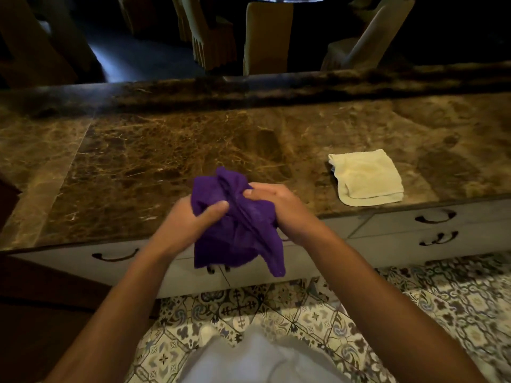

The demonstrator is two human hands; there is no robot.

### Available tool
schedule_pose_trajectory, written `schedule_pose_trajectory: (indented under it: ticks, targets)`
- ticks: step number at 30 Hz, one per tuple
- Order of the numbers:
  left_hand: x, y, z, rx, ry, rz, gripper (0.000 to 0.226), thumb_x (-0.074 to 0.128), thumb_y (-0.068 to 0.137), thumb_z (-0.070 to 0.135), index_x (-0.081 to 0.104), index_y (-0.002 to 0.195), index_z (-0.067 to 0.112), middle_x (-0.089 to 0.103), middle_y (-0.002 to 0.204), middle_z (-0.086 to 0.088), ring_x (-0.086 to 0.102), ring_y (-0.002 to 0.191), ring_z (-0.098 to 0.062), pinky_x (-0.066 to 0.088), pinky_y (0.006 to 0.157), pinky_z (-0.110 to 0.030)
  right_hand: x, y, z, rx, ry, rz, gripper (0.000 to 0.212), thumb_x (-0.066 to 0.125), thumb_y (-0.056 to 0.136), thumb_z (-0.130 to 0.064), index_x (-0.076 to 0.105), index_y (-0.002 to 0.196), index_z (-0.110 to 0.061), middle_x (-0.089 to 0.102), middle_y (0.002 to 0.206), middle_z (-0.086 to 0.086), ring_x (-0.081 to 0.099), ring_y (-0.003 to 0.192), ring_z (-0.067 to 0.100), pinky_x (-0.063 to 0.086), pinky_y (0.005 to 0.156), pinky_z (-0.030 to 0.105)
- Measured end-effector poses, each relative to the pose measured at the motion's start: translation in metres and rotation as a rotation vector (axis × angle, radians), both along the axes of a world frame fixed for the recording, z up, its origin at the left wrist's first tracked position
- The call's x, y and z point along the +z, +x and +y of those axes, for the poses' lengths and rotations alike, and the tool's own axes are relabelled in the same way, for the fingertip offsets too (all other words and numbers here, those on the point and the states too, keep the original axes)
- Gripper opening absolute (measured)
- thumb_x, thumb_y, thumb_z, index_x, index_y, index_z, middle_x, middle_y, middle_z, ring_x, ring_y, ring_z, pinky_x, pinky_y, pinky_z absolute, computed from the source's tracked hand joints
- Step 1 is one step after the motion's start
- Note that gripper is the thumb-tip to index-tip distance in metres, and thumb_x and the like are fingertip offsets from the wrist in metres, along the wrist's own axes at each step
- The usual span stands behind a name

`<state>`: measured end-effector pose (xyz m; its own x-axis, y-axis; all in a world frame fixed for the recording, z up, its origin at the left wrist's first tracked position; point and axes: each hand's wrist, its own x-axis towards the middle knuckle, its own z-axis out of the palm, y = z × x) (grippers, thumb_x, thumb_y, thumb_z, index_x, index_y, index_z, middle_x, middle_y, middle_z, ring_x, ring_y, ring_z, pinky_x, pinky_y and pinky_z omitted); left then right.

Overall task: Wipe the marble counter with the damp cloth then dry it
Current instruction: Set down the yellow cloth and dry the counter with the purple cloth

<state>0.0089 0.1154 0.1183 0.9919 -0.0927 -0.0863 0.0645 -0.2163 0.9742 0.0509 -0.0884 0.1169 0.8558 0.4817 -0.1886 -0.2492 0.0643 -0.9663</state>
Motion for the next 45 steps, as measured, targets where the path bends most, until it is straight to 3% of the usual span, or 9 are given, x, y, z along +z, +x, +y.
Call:
schedule_pose_trajectory:
  ticks: [5, 11, 15, 19, 23, 29, 35, 42, 45]
  targets:
    - [0.007, -0.006, -0.100, 0.059, -0.094, -0.143, 0.014, 0.070, 0.088, 0.035, 0.079, 0.083, 0.043, 0.076, 0.082, 0.024, 0.066, 0.078, 0.011, 0.049, 0.074, -0.012, 0.007, -0.022, -0.080, -0.218, 0.196, 0.171, 0.030, 0.064, 0.093, -0.043, 0.083, 0.084, -0.022, 0.079, 0.085, 0.002, 0.073, 0.081, 0.014, 0.058, 0.081, 0.028]
    - [0.015, -0.004, -0.189, 0.134, -0.218, -0.117, 0.009, 0.075, 0.080, 0.049, 0.080, 0.082, 0.042, 0.077, 0.082, 0.017, 0.066, 0.076, 0.002, 0.052, 0.071, -0.018, -0.008, -0.073, -0.188, -0.242, 0.614, 0.260, 0.081, 0.069, 0.087, -0.063, 0.060, 0.139, -0.003, 0.054, 0.149, 0.023, 0.050, 0.140, 0.038, 0.047, 0.111, 0.048]
    - [0.013, -0.006, -0.235, 0.095, -0.234, -0.033, 0.026, 0.074, 0.075, 0.061, 0.080, 0.083, 0.038, 0.079, 0.086, 0.010, 0.071, 0.083, -0.005, 0.057, 0.075, -0.028, -0.018, -0.098, -0.230, -0.369, 0.341, 0.199, 0.071, 0.091, 0.066, -0.056, 0.073, 0.125, -0.020, 0.072, 0.131, 0.010, 0.068, 0.122, 0.028, 0.059, 0.094, 0.038]
    - [0.012, -0.006, -0.277, -0.023, -0.295, 0.105, 0.033, 0.072, 0.074, 0.066, 0.080, 0.091, 0.039, 0.081, 0.099, 0.004, 0.076, 0.096, -0.014, 0.058, 0.084, -0.037, -0.006, -0.106, -0.263, -0.405, -0.177, 0.048, 0.026, 0.068, 0.087, -0.066, 0.077, 0.103, -0.048, 0.079, 0.112, -0.013, 0.074, 0.105, 0.007, 0.061, 0.085, 0.026]
    - [0.011, 0.007, -0.304, -0.005, -0.257, 0.089, 0.027, 0.071, 0.073, 0.064, 0.079, 0.084, 0.041, 0.080, 0.091, 0.009, 0.074, 0.088, -0.008, 0.057, 0.081, -0.033, 0.000, -0.103, -0.298, -0.565, -0.661, -0.119, 0.084, 0.047, 0.076, -0.088, 0.075, 0.092, -0.011, 0.079, 0.089, 0.007, 0.075, 0.081, 0.018, 0.060, 0.079, 0.047]
    - [0.000, 0.042, -0.350, 0.060, -0.255, 0.066, 0.013, 0.067, 0.086, 0.047, 0.074, 0.075, 0.042, 0.074, 0.077, 0.015, 0.065, 0.074, 0.000, 0.051, 0.072, -0.031, 0.007, -0.087, -0.343, -0.413, -0.237, 0.067, 0.035, 0.073, 0.079, -0.068, 0.075, 0.106, -0.046, 0.079, 0.109, -0.013, 0.075, 0.099, 0.006, 0.058, 0.076, 0.020]
    - [-0.002, 0.100, -0.396, -0.055, -0.526, 0.202, 0.013, 0.070, 0.086, 0.038, 0.081, 0.087, 0.032, 0.080, 0.098, 0.000, 0.075, 0.094, -0.016, 0.058, 0.078, -0.034, -0.004, -0.038, -0.364, -0.503, -0.545, 0.057, 0.057, 0.075, 0.077, -0.069, 0.074, 0.111, -0.023, 0.079, 0.109, 0.002, 0.075, 0.101, 0.019, 0.059, 0.092, 0.052]
    - [0.000, 0.164, -0.432, -0.198, -0.807, 0.436, 0.022, 0.063, 0.094, 0.021, 0.082, 0.101, 0.012, 0.079, 0.112, -0.015, 0.077, 0.103, -0.024, 0.061, 0.079, -0.033, 0.012, 0.028, -0.404, -0.585, -0.167, 0.028, 0.047, 0.077, 0.069, -0.076, 0.068, 0.112, -0.063, 0.071, 0.122, -0.028, 0.068, 0.113, -0.003, 0.054, 0.084, 0.013]
    - [-0.001, 0.183, -0.444, -0.212, -0.655, 0.345, 0.023, 0.064, 0.095, 0.033, 0.082, 0.098, 0.019, 0.080, 0.109, -0.010, 0.076, 0.102, -0.019, 0.059, 0.082, -0.031, 0.009, 0.057, -0.410, -0.615, -0.187, -0.003, 0.034, 0.078, 0.074, -0.068, 0.072, 0.107, -0.060, 0.074, 0.115, -0.026, 0.071, 0.107, -0.003, 0.053, 0.081, 0.011]
